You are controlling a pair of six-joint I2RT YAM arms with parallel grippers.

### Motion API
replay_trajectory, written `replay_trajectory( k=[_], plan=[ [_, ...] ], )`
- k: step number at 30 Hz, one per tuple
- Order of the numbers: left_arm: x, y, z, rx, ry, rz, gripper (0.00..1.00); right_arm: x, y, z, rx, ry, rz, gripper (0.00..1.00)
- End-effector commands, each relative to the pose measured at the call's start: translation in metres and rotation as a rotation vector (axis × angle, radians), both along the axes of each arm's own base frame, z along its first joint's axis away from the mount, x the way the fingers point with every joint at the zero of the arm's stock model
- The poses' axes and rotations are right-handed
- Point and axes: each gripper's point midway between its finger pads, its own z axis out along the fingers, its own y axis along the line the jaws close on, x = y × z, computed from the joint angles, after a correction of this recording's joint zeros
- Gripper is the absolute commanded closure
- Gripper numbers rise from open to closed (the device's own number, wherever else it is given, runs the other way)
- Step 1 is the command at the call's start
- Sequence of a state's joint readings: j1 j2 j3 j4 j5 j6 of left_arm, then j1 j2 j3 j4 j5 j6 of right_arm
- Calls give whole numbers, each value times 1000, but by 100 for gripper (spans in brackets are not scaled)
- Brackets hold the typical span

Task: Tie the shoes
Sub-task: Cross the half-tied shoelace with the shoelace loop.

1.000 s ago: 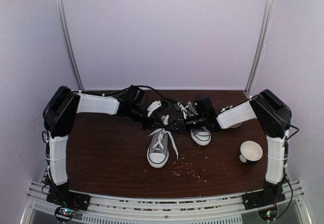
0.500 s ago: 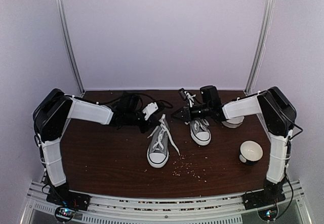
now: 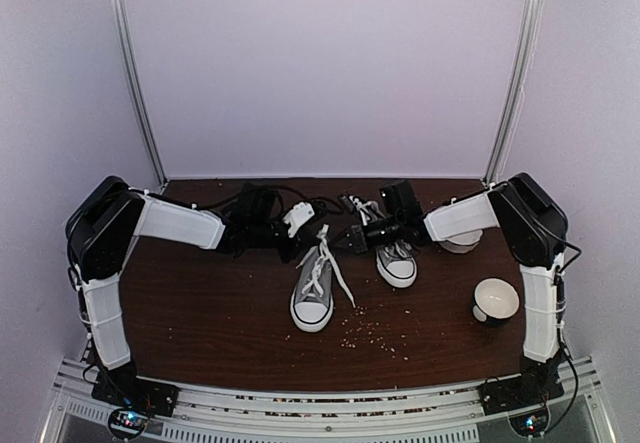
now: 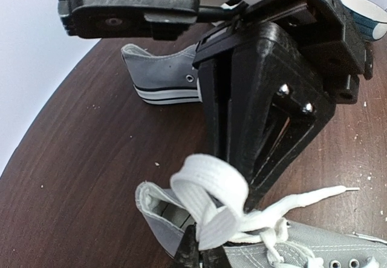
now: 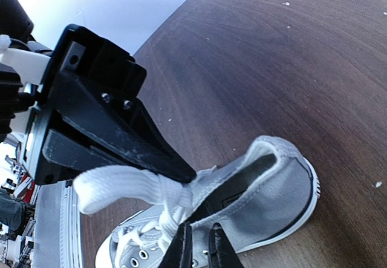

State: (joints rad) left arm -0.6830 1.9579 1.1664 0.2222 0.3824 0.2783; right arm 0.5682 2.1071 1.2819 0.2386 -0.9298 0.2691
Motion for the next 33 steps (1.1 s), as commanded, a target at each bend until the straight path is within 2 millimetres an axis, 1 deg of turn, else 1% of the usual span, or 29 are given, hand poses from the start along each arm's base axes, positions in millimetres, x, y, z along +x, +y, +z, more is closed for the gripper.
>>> replay_trajectory(
  k=[1,7,14,21,28,33],
  plan=[
    [-2,-7,16,-46,-42,-25,100,-2,13,15,62,-25,48,89],
    [-5,-9,15,-45,-38,-39,100,-6,17,16,76,-31,65,89],
    [-8,-11,12,-44,-22,-55,100,-4,21,18,80,-37,73,89],
    [-9,-12,11,-42,-15,-64,100,-4,22,18,83,-30,66,83],
    [-12,-15,13,-51,-8,-82,100,-2,26,14,82,-18,51,83],
    [-13,-16,14,-53,-8,-88,100,-1,28,19,100,-20,49,77]
  ],
)
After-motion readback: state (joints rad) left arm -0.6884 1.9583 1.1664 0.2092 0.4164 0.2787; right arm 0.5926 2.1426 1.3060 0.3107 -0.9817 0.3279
